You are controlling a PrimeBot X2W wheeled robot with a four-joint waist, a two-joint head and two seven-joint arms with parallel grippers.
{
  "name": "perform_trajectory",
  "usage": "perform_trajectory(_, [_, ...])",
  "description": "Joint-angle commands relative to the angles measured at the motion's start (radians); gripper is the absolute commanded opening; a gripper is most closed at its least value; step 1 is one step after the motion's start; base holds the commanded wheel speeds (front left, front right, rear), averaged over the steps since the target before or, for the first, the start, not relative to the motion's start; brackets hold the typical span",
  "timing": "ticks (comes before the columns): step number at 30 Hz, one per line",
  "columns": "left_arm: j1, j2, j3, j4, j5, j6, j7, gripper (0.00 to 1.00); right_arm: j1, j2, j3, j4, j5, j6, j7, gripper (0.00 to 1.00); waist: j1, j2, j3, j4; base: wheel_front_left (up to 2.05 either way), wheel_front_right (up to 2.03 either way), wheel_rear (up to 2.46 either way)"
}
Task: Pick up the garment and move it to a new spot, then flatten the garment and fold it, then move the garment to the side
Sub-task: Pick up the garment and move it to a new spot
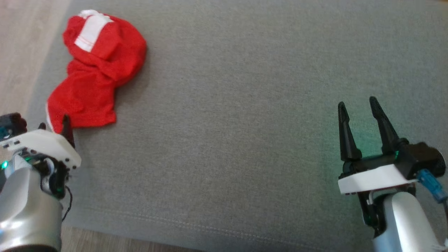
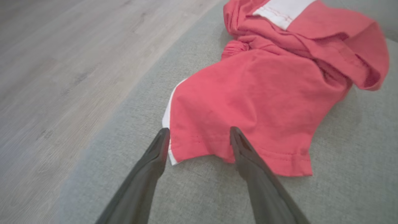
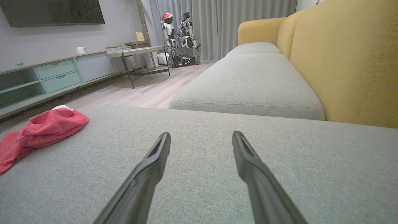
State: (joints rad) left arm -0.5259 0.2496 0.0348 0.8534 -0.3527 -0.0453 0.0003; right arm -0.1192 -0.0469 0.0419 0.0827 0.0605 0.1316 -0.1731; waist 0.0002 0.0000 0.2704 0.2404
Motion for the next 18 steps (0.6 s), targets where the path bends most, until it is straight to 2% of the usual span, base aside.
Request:
perform_trajectory(1, [-0.053, 0.058, 0.020, 0.007, 0.004, -0.005, 0.001, 1.00, -0.027, -0.003, 0.023, -0.043, -0.007, -0.001, 0.008, 1.00, -0.0002, 0.0000, 0.026, -0.022, 0.00, 0.00, 0.00])
perform_trajectory(10, [-0.158, 0.090, -0.026, 0.193, 0.040, 0.004, 0.024, 1.00, -0.030, -0.003, 0.027, -0.066, -0.017, -0.001, 0.022, 1.00, -0.0002, 0.0000, 0.053, -0.044, 0.00, 0.00, 0.00])
perform_trajectory(14, [-0.180, 0.093, -0.038, 0.239, 0.042, -0.008, 0.029, 1.00, -0.033, -0.003, 0.027, -0.067, -0.018, -0.001, 0.023, 1.00, -0.0002, 0.0000, 0.057, -0.049, 0.00, 0.00, 0.00])
perform_trajectory(15, [-0.186, 0.094, -0.041, 0.250, 0.041, -0.014, 0.028, 0.77, -0.033, -0.003, 0.028, -0.067, -0.018, -0.001, 0.022, 1.00, -0.0002, 0.0000, 0.057, -0.051, 0.00, 0.00, 0.00])
perform_trajectory(16, [-0.191, 0.096, -0.043, 0.261, 0.041, -0.018, 0.023, 0.15, -0.032, -0.003, 0.028, -0.066, -0.018, -0.001, 0.022, 1.00, -0.0002, 0.0000, 0.057, -0.053, 0.00, 0.00, 0.00])
perform_trajectory(17, [-0.196, 0.097, -0.047, 0.270, 0.041, -0.023, 0.018, 0.00, -0.032, -0.003, 0.029, -0.065, -0.018, -0.001, 0.022, 1.00, -0.0002, 0.0000, 0.057, -0.054, 0.00, 0.00, 0.00])
perform_trajectory(18, [-0.201, 0.097, -0.049, 0.279, 0.039, -0.028, 0.013, 0.00, -0.032, -0.003, 0.029, -0.063, -0.018, -0.001, 0.021, 1.00, -0.0002, 0.0000, 0.056, -0.055, 0.00, 0.00, 0.00])
